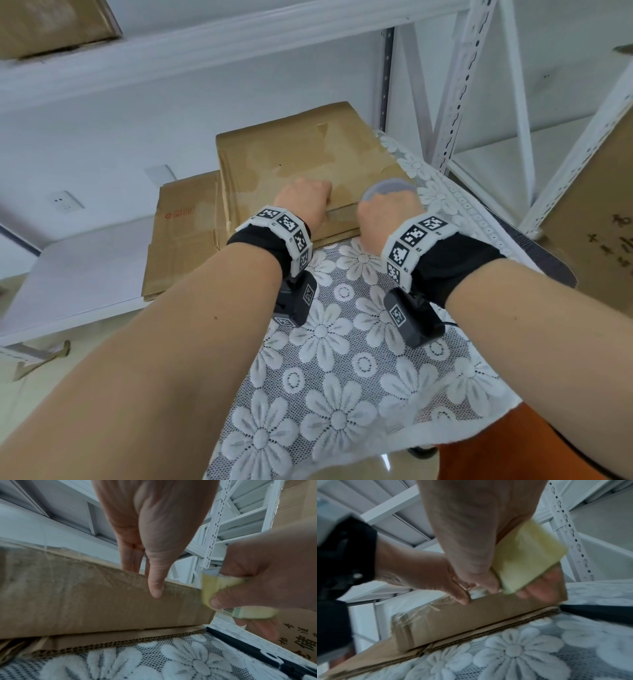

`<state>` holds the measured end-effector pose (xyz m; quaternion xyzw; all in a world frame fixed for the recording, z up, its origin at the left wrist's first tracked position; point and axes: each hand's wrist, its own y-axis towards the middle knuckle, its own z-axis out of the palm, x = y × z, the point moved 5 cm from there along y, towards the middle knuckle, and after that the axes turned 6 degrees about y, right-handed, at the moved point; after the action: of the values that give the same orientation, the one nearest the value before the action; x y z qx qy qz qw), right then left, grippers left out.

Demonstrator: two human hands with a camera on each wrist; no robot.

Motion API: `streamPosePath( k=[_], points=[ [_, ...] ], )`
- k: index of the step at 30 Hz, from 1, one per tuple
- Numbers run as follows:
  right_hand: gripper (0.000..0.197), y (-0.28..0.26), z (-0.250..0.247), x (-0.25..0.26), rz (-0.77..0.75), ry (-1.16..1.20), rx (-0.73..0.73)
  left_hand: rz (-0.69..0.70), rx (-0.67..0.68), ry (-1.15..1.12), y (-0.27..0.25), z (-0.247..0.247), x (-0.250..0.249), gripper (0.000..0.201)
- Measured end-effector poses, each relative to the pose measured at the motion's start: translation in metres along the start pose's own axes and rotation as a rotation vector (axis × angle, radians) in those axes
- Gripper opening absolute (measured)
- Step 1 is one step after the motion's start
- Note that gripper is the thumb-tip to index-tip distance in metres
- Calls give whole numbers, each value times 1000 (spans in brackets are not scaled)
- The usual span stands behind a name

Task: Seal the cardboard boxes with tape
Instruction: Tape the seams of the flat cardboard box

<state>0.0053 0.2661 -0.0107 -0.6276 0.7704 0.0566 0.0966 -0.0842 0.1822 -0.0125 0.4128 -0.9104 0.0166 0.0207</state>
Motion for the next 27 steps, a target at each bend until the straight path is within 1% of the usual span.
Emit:
streamPosePath(
  k=[2,3,4,8,10,12,17,20,22,23,25,27],
  points=[
    [20,0,1,-12,53,47,-7,-8,6,-5,0,0,0,29],
    [17,0,0,-17,66,57,-21,-11,11,-5,1,0,0,29],
    [19,1,1,-20,71,59,-30,-9,18,-3,2,0,0,30],
    [37,7,5,-21,65,71,-80,-3,13,4,4,2,-1,30],
    [38,7,6,-20,77,90,-74,13,5,28,3,3,-3,34],
    [35,7,6,-20,93,99,-59,33,11,56,4,3,-6,34],
    [26,6,0,-16,122,79,-59,53,14,146,5,0,-10,23],
    [30,9,0,-14,133,67,-54,44,5,178,5,3,-9,19],
    [29,12,1,-13,146,79,-31,28,15,187,8,3,-8,7],
    [28,13,1,-12,152,83,-23,15,24,181,9,3,-7,12],
    [27,16,1,-12,163,101,-23,-19,36,168,13,4,-8,33],
    [25,19,0,-12,177,120,-27,-42,8,175,17,5,-11,42]
  ],
)
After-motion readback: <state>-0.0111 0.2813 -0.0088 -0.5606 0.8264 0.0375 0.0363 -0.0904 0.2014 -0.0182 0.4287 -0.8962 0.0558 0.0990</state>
